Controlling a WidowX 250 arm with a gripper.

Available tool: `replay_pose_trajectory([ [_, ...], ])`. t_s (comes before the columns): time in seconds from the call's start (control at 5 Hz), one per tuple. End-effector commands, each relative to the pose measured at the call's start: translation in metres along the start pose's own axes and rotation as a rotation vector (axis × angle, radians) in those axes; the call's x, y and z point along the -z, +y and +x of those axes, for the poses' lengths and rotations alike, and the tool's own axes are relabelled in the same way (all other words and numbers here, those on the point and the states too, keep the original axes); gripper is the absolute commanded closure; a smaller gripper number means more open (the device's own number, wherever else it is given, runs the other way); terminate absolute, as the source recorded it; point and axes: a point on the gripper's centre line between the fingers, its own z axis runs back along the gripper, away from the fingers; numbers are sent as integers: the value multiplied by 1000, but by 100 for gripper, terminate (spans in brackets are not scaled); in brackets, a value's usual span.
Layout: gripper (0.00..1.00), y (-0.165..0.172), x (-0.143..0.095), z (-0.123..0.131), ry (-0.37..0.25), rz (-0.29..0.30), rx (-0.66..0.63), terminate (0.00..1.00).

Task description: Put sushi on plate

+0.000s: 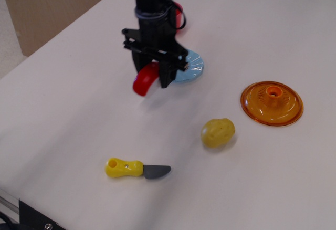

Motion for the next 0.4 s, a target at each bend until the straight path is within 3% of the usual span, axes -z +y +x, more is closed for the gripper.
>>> replay_pose_trajectory([
  [0.0, 100, -6, -20, 51, -76, 14, -8, 0],
  [0.2, 100, 0, -11, 61, -54, 8, -37, 0],
])
